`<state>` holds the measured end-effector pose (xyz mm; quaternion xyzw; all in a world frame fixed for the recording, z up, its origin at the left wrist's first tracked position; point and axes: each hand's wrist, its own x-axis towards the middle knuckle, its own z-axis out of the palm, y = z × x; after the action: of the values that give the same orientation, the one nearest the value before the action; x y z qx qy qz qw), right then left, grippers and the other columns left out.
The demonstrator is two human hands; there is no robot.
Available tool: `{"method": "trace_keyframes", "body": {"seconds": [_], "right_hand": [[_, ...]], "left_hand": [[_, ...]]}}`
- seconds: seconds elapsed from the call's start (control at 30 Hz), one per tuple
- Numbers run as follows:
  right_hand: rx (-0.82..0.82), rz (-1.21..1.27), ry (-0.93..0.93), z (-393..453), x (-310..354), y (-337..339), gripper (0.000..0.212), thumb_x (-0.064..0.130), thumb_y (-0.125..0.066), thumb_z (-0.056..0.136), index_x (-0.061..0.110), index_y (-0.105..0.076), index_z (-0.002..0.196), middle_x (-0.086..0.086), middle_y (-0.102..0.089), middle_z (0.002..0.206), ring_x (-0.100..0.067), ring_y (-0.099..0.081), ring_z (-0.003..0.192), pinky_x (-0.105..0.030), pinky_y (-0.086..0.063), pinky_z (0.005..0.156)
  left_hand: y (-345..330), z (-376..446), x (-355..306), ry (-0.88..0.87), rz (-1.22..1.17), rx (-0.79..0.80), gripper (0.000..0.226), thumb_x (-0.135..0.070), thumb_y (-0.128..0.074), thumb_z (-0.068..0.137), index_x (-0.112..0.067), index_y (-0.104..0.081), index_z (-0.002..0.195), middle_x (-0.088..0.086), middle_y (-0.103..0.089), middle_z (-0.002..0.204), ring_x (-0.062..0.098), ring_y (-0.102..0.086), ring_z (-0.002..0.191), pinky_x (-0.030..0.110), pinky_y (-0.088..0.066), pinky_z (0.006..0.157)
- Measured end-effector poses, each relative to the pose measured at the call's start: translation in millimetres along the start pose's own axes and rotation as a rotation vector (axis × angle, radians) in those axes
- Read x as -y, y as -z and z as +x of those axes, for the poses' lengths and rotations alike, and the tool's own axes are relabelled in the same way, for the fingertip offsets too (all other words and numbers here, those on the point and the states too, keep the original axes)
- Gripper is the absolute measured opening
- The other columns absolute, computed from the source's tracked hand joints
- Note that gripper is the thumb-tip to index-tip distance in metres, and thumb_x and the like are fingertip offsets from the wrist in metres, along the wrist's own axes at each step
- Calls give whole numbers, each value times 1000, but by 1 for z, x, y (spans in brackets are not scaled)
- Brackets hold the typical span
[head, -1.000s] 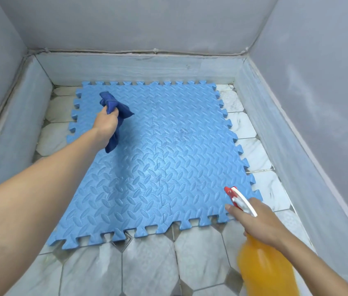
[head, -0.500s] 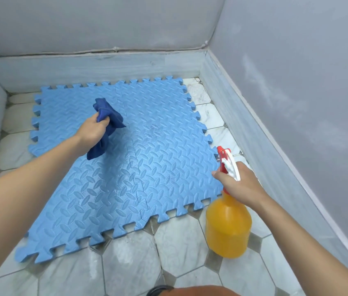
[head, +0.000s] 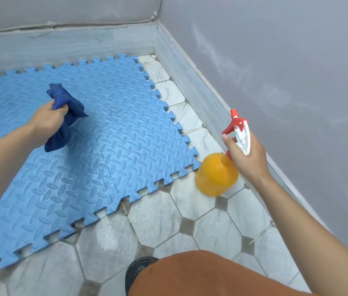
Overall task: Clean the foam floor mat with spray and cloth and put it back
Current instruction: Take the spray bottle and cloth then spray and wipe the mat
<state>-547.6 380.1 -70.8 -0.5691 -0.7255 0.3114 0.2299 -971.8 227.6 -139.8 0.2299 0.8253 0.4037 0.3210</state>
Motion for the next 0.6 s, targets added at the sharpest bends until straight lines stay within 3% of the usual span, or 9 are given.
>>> {"method": "trace_keyframes", "body": {"seconds": [0.1, 0.2, 0.27, 0.3, 0.37, 0.43, 0.5, 0.6], "right_hand": [[56, -49, -132, -13, -11, 8, 42, 65, -64, 79, 27, -59, 95, 2, -67, 89, -19, -63, 86, -39, -52, 79], [207, -205, -298, -19, -16, 12, 51, 77, -62, 70, 28, -60, 85, -2, -67, 97, -24, -63, 85, -41, -53, 80], [411, -388, -479, -19, -11, 14, 63, 84, -57, 67, 31, -56, 101, -2, -63, 106, -27, -64, 90, -38, -56, 79], [554, -503, -584, -18, -8, 14, 79, 87, -53, 67, 23, -55, 113, -4, -65, 107, -29, -67, 91, -38, -57, 79], [870, -681, -722, -17, -3, 6, 95, 87, -50, 69, 4, -59, 115, -9, -72, 103, -32, -71, 92, -40, -59, 82], [1126, -712, -699, -21, 6, -13, 85, 80, -53, 75, 5, -64, 114, -8, -74, 104, -30, -72, 96, -40, -60, 83], [1232, -637, -581, -25, 20, -41, 71, 71, -55, 82, 11, -63, 119, -4, -72, 111, -26, -71, 99, -40, -60, 85], [1085, -580, -215, -20, 45, -96, 53, 59, -56, 89, 18, -61, 122, -1, -64, 122, -20, -63, 111, -35, -53, 93]], "left_hand": [[-5, -3, -4, -34, -4, -46, 19, -20, -34, 100, -22, -52, 104, 2, -47, 108, 27, -49, 105, 29, -32, 85], [-1, -6, -6, -17, -55, -75, 21, -18, -34, 100, -26, -50, 90, -3, -52, 98, 17, -51, 96, 22, -37, 79], [6, -8, -8, -1, -87, -112, 26, -17, -30, 100, -26, -49, 84, -11, -49, 83, 8, -47, 87, 14, -35, 67], [9, -11, -10, 15, -106, -137, 28, -17, -29, 101, -25, -50, 84, -12, -48, 82, 7, -48, 84, 12, -34, 64], [22, -15, -11, 29, -145, -167, 27, -20, -30, 100, -22, -55, 89, -9, -53, 88, 6, -51, 83, 12, -37, 69], [35, -15, -6, 65, -208, -195, 29, -24, -32, 94, -14, -56, 107, 4, -61, 109, 20, -57, 101, 25, -42, 89], [50, -16, 0, 94, -227, -291, 32, -30, -33, 93, -18, -53, 116, 7, -58, 122, 27, -53, 115, 36, -40, 99], [64, -18, 9, 58, -203, -495, 35, -33, -31, 97, -24, -53, 123, 3, -57, 125, 23, -52, 116, 35, -39, 99]]}}
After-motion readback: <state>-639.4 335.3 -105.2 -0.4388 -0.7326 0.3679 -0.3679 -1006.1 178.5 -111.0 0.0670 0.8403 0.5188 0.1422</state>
